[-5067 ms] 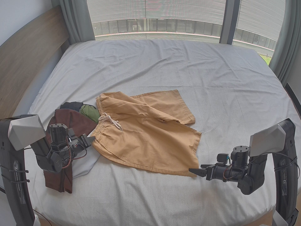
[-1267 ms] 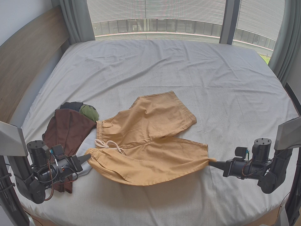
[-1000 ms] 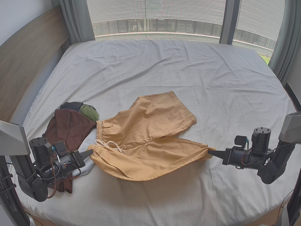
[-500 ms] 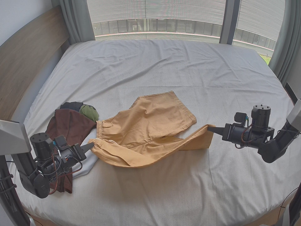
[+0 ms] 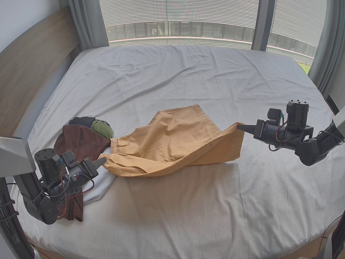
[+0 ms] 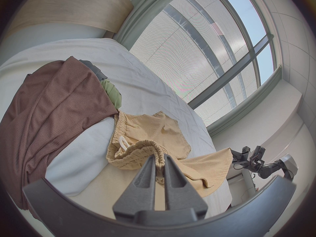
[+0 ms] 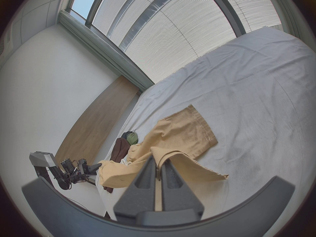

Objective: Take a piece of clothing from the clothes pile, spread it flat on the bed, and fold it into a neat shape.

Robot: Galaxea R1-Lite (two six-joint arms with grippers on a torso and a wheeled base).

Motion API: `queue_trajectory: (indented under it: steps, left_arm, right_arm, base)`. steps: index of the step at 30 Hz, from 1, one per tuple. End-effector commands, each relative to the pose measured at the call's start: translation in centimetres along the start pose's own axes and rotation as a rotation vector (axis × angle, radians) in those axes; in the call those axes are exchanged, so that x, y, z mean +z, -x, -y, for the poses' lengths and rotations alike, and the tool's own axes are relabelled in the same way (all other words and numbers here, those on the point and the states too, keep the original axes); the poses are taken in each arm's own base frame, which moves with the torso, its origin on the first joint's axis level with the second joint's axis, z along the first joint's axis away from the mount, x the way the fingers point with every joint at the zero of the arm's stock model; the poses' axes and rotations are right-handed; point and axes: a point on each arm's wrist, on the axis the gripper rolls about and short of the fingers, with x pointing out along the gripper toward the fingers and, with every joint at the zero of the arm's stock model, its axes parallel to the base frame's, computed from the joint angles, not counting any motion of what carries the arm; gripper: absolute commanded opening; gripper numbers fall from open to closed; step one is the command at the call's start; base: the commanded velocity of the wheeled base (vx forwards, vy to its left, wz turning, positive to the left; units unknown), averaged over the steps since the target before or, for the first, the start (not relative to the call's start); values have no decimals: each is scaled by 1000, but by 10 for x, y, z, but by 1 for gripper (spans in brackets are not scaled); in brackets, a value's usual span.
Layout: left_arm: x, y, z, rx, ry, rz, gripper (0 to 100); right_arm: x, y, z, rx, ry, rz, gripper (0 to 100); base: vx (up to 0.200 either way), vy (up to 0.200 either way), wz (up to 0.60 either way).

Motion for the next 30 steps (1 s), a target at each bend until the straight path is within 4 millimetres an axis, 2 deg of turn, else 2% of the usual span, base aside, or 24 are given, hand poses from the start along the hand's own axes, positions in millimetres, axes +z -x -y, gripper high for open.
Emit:
queue_trajectory:
  steps: [1,5,14,21,30]
  left_arm:
    - [1,-4,-1,-4,29,6,0]
    - [4,-6,0,-8,51,19,0]
    - [11,-21,-4,30,85,95,0]
    - [15,-31,-6,33,113,130,0]
    - [15,-47,-18,82,118,174,0]
  right_arm:
    - [20,-8,-5,16,22,31,0]
    - [26,-14,-3,16,22,31,0]
    - [43,-44,10,15,23,34,0]
    - [45,-68,25,13,19,29,0]
    - [51,-99,33,34,36,39,0]
  base:
    - [0,0,0]
    - [0,0,0]
    - [0,0,0]
    - [0,0,0]
    - [0,0,0]
